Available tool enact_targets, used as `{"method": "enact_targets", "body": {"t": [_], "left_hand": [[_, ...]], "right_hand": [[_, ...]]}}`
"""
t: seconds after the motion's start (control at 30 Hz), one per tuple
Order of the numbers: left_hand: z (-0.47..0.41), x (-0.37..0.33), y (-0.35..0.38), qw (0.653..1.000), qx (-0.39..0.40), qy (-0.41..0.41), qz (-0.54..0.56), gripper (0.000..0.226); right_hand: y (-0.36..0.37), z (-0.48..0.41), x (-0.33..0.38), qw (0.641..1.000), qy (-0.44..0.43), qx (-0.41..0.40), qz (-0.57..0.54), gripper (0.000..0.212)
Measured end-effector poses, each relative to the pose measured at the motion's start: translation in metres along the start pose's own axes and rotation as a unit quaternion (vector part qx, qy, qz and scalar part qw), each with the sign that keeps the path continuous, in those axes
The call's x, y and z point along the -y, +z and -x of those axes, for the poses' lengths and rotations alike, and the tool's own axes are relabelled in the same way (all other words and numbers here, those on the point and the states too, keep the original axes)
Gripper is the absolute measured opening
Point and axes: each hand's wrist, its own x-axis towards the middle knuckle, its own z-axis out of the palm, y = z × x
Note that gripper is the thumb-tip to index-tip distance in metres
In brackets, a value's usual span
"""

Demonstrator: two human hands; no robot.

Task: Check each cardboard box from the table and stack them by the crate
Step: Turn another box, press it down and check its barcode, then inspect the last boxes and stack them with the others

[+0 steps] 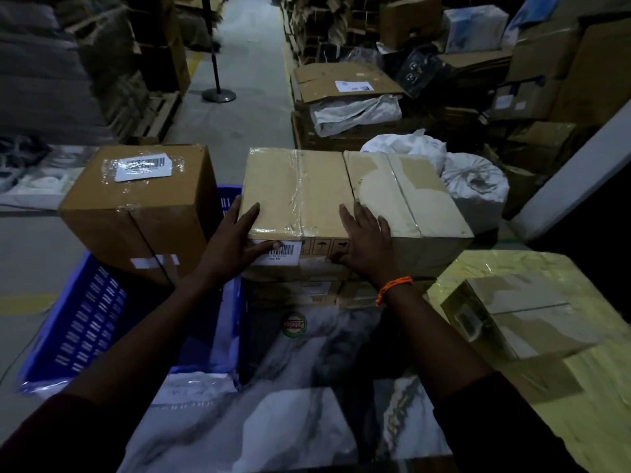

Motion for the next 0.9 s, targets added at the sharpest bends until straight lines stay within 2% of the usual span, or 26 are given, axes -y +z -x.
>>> {"method": "enact_targets", "body": {"t": [0.13,0.2,0.33,0.47,0.57,0.7,0.77,0.83,0.9], "left_hand": [[0.004,-0.003,0.005,0.985,-0.032,0.072,-0.156,0.077],[0.008,-0.011,0.009,0.976,-0.042,0.089,-0.192,0.066],[0.025,-0.032,0.029,0.967,-0.092,0.144,-0.190,0.054],[0.043,-0.075,0.080,0.951,-0.100,0.259,-0.138,0.044],[0.053,-0.116,0.126,0.938,-0.066,0.325,-0.097,0.034],[0.051,-0.175,0.198,0.924,0.021,0.376,-0.065,0.032],[0.047,-0.205,0.239,0.916,0.056,0.392,-0.065,0.031],[0.042,-0.234,0.278,0.907,0.084,0.404,-0.076,0.030],[0.040,-0.262,0.311,0.900,0.131,0.404,-0.097,0.035]], "right_hand": [[0.006,0.005,0.000,1.000,-0.020,-0.020,0.011,0.108],[0.009,0.010,-0.001,0.999,-0.026,-0.041,0.021,0.104],[0.018,0.045,-0.006,0.990,-0.040,-0.132,-0.003,0.090],[0.043,0.114,-0.037,0.981,-0.023,-0.186,-0.053,0.083],[0.064,0.166,-0.089,0.986,0.027,-0.152,-0.068,0.066],[0.072,0.219,-0.189,0.978,0.140,-0.124,-0.089,0.056],[0.073,0.236,-0.244,0.966,0.225,-0.080,-0.095,0.064],[0.077,0.245,-0.290,0.951,0.305,-0.003,-0.051,0.074],[0.081,0.251,-0.329,0.942,0.331,0.048,-0.009,0.076]]}}
